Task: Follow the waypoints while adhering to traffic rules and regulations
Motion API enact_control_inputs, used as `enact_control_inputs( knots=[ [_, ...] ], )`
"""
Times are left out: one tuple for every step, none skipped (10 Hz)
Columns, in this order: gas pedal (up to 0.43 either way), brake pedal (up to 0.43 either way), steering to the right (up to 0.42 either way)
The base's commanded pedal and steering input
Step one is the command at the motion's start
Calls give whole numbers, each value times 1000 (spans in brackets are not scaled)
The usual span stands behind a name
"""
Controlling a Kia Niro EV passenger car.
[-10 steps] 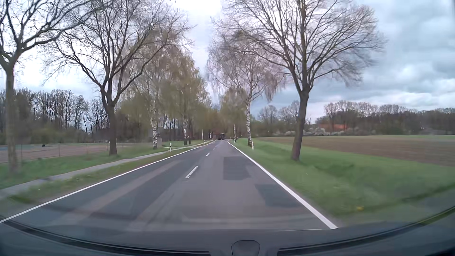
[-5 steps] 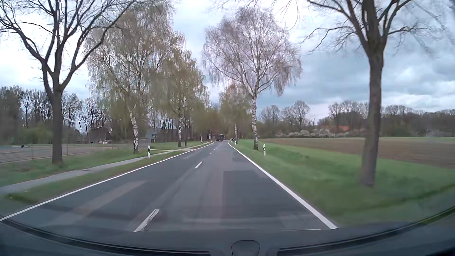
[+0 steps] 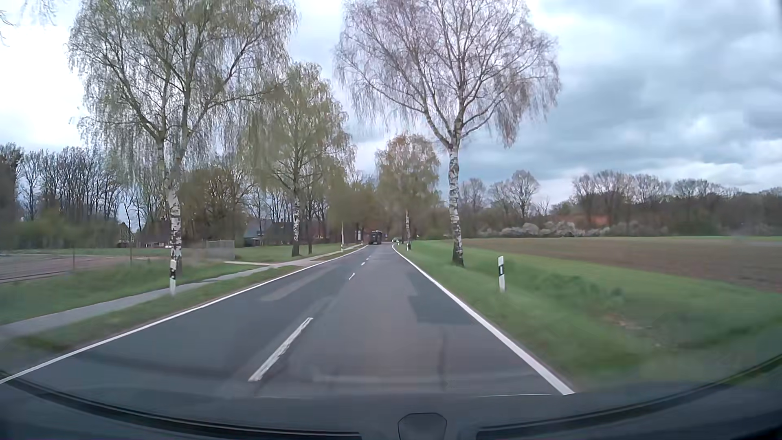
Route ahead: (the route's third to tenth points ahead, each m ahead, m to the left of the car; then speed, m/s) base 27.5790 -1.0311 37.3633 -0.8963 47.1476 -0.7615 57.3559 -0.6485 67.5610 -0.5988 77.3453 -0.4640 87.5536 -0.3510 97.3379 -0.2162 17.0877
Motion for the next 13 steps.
enact_control_inputs(
  knots=[
    [67,0,-4],
    [47,0,-4],
    [20,0,-4],
    [8,0,-3],
    [8,0,-3],
    [0,0,-3],
    [0,0,-3],
    [0,0,-3],
    [0,0,-3],
    [0,0,-2],
    [0,0,-2],
    [0,0,-1],
    [0,0,-1]
  ],
)
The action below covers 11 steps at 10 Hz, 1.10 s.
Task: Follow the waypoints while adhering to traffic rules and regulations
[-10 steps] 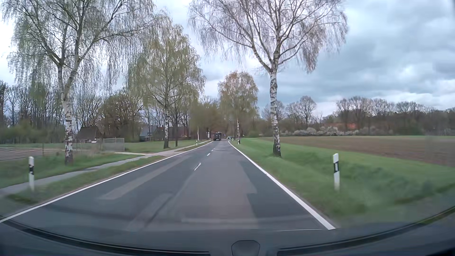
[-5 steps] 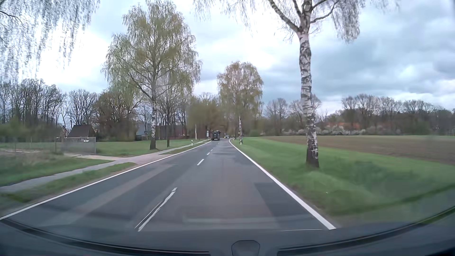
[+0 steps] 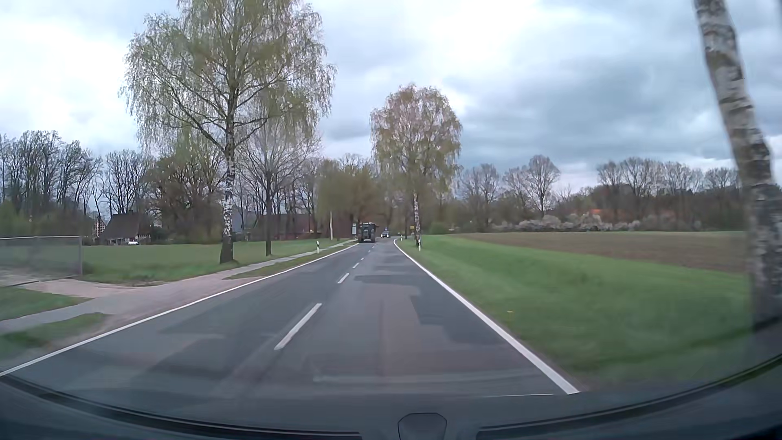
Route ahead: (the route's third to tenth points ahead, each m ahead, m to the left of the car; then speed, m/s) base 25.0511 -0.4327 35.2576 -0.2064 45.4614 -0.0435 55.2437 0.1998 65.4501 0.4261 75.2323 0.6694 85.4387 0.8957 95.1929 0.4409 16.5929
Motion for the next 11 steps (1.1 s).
enact_control_inputs(
  knots=[
    [0,0,-1],
    [0,0,-1],
    [0,0,0],
    [0,0,0],
    [0,0,0],
    [0,0,0],
    [0,0,0],
    [0,0,0],
    [0,0,0],
    [0,0,0],
    [0,0,0]
  ],
)
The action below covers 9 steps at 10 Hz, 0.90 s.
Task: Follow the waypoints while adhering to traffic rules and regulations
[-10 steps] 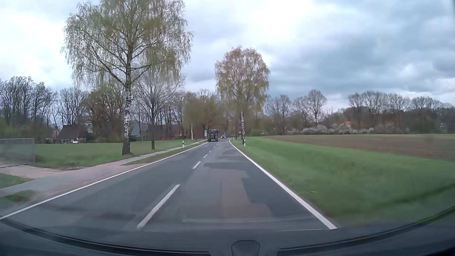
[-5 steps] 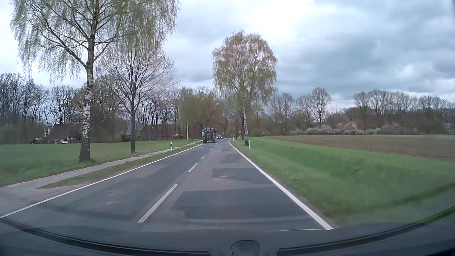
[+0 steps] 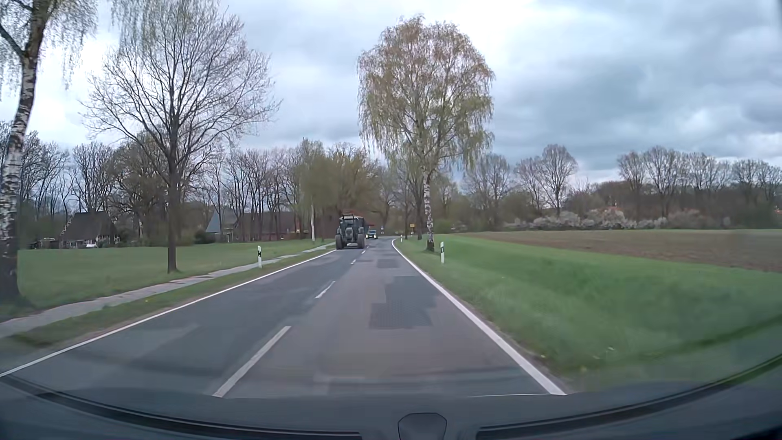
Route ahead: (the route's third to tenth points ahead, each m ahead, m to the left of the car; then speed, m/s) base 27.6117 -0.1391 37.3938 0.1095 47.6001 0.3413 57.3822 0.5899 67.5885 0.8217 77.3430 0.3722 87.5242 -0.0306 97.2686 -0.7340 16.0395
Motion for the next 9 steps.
enact_control_inputs(
  knots=[
    [0,0,0],
    [0,0,0],
    [0,0,0],
    [0,0,0],
    [0,0,-1],
    [0,0,-2],
    [0,0,-3],
    [0,0,-3],
    [0,0,-4]
  ],
)
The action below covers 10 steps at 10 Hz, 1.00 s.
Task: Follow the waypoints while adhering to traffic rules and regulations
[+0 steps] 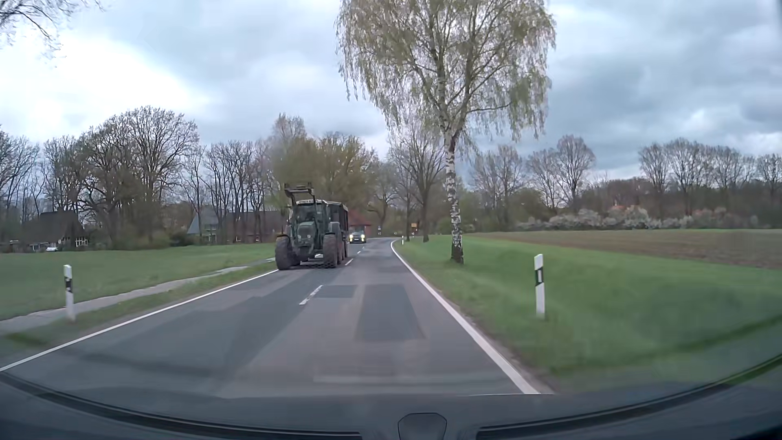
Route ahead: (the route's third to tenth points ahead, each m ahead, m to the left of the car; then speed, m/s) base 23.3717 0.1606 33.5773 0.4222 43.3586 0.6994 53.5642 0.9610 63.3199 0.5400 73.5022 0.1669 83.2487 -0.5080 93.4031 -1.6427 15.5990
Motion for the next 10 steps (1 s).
enact_control_inputs(
  knots=[
    [0,0,-4],
    [0,0,-7],
    [0,0,-7],
    [0,0,-7],
    [0,0,-7],
    [0,0,-7],
    [0,0,-7],
    [0,0,-7],
    [0,0,-6],
    [0,0,-5]
  ],
)
